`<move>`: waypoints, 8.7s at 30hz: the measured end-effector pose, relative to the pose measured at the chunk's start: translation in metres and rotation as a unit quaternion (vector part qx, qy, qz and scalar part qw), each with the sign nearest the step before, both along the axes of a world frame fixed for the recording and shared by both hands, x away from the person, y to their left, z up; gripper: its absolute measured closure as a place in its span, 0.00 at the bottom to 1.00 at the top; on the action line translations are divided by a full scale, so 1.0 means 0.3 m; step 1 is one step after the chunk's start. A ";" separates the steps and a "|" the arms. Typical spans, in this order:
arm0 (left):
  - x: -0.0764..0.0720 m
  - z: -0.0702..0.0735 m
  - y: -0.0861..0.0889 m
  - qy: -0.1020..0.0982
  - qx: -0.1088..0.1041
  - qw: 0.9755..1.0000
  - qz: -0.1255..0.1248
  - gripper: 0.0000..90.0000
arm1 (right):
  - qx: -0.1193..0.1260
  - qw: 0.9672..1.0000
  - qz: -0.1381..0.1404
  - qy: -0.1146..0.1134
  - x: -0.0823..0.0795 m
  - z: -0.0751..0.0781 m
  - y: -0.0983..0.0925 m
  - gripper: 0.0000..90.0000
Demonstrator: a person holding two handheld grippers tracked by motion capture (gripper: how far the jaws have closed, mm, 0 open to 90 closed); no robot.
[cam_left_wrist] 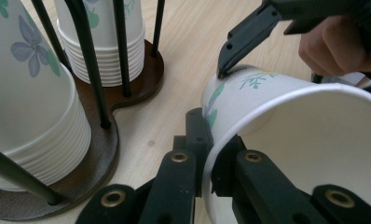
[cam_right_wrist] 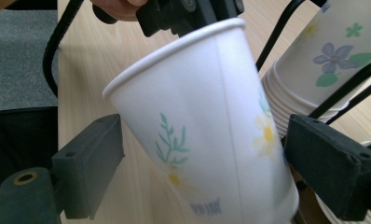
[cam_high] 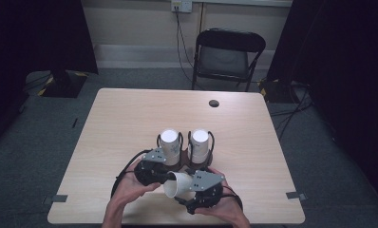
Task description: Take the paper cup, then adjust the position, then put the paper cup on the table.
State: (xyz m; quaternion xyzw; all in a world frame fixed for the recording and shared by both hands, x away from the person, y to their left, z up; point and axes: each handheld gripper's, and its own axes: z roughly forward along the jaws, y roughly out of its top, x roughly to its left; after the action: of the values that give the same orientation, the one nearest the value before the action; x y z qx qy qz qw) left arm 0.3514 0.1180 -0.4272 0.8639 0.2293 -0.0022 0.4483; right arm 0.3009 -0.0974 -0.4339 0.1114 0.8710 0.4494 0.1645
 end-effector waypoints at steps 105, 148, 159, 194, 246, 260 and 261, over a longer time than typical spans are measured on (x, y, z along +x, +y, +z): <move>-0.079 -0.021 0.038 -0.076 -0.053 0.974 0.204 0.20 | 0.046 0.994 -0.094 -0.024 0.005 -0.038 -0.006 0.28; -0.129 -0.075 0.168 -0.094 -0.081 0.963 0.240 0.18 | 0.136 0.970 -0.199 0.028 0.029 -0.027 -0.232 0.28; -0.131 -0.080 0.182 -0.101 -0.077 0.962 0.240 0.18 | 0.140 0.961 -0.238 0.009 0.044 -0.007 -0.298 0.28; -0.134 -0.102 0.218 -0.106 -0.070 0.957 0.262 0.18 | 0.169 0.925 -0.340 0.005 0.268 0.001 -0.404 0.29; -0.127 -0.120 0.235 -0.112 -0.063 0.951 0.282 0.18 | 0.151 0.910 -0.379 0.075 0.541 -0.152 -0.417 0.26; -0.124 -0.109 0.243 -0.117 -0.065 0.949 0.287 0.18 | 0.130 0.917 -0.372 0.065 0.518 -0.154 -0.412 0.27; -0.123 -0.107 0.246 -0.118 -0.066 0.948 0.288 0.18 | 0.125 0.917 -0.373 0.061 0.515 -0.156 -0.413 0.27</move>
State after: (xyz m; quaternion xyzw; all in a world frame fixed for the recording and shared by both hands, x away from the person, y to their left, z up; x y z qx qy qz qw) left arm 0.3145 0.1918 -0.4594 0.7240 0.4131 0.2134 0.5095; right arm 0.4555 -0.2212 -0.4809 0.4756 0.7113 0.4526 0.2512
